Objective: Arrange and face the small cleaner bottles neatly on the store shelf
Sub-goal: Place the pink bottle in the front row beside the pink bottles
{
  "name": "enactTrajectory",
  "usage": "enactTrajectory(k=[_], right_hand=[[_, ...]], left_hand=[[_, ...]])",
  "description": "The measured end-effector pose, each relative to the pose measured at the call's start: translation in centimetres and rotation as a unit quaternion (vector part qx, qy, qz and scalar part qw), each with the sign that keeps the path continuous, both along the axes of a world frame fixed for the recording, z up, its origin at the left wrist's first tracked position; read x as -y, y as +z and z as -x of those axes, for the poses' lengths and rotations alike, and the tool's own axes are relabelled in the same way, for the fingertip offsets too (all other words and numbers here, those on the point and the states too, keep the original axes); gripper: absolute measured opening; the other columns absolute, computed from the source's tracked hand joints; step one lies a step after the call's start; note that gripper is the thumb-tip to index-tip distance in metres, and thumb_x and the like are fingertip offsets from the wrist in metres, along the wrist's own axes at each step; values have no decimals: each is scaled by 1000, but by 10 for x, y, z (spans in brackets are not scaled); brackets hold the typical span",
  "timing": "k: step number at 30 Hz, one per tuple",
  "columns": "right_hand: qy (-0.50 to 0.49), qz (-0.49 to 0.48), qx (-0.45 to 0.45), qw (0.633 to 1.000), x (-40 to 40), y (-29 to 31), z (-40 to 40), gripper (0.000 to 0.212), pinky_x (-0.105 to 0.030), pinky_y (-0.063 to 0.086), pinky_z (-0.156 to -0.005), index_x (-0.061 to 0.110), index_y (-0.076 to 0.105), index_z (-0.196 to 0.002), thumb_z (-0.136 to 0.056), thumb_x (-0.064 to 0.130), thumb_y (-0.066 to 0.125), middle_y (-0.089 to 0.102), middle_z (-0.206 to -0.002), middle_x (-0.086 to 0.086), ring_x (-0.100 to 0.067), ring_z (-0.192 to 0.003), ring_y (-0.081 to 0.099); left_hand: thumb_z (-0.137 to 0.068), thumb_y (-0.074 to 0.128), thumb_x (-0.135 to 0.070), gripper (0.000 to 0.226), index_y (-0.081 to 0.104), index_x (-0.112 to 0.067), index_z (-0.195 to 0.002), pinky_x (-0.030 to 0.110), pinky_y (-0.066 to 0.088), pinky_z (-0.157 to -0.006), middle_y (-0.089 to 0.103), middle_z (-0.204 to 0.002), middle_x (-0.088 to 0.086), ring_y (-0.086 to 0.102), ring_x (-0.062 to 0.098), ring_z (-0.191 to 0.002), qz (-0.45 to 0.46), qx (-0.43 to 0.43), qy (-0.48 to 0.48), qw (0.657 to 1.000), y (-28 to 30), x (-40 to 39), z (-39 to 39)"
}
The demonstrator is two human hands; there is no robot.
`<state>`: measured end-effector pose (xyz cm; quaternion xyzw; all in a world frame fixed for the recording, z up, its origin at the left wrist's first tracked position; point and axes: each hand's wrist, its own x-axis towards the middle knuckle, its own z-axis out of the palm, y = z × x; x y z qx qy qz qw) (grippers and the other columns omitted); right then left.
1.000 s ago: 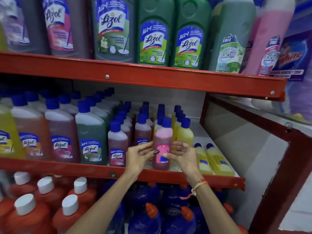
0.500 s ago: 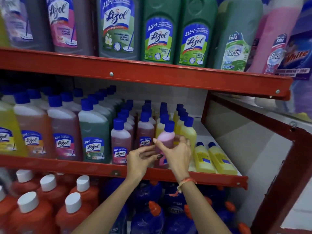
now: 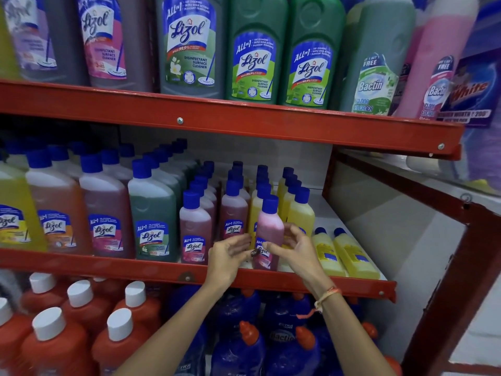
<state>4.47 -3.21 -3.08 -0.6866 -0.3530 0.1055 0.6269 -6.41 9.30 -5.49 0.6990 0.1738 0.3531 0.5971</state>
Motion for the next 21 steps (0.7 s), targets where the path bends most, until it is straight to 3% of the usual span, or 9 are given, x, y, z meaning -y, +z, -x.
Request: enactTrajectory(k=[2,5,8,10,12,17,19,21], right_hand=[[-3,2,-9,1000,2,-4,0,46,-23,56,-75,17,64,-104,-64,21,86,71,-99,3,-11,-89,68],[-10,5,3,1000,0,-6,4,43,-28,58,-77,17,66,-102,-65,23,85,72,-97,5,-6,-84,68],[10,-12,-15,1000,-11,-10,6,44,-34,58,-83,12,66,-109,-70,21,82,73,-104,-1,-16,-95,69],[40,-23,-23,999,-19,-12,7,42,-27,58,-79,10,66,-113,-73,15,79,73,-108,-3,-16,-97,70],[67,-21,-24,997,-26,-11,12,43,-22,57,-76,7,64,-116,-75,10,76,72,-109,-5,-16,-99,69],[88,-11,-23,996,-40,-12,17,50,-32,54,-93,9,60,-123,-76,13,76,70,-117,-2,-15,-108,66],[86,-17,-33,996,-42,-14,20,49,-34,54,-94,9,60,-123,-76,13,76,70,-116,-3,-16,-108,66],[85,-22,-42,995,-43,-15,22,50,-35,54,-93,8,60,-123,-76,13,76,70,-116,-5,-17,-108,66]], left_hand=[[-70,71,2,40,67,-8,-109,27,56,-86,72,-104,10,70,11,-95,-17,-6,5,1000,0,3,2],[-72,70,1,34,68,-7,-105,11,54,-75,73,-101,7,68,0,-85,-44,-10,41,998,-1,6,7],[-74,69,0,32,69,-7,-105,12,54,-76,73,-99,6,69,8,-89,-48,-2,92,995,-3,4,11],[-75,68,1,32,69,-7,-105,12,53,-77,73,-100,7,69,10,-89,-45,6,127,991,-5,3,17],[-76,67,3,32,68,-6,-107,3,49,-75,72,-103,8,66,6,-87,-57,5,164,985,-8,4,23],[-78,64,2,34,65,-6,-111,-8,39,-73,70,-110,8,62,3,-94,-75,1,221,972,-14,9,31],[-79,64,0,33,65,-7,-112,0,43,-82,70,-112,7,62,6,-99,-84,0,230,970,-14,10,33],[-80,64,-1,33,65,-8,-112,19,48,-94,70,-113,8,64,10,-102,-88,2,233,969,-13,9,35]])
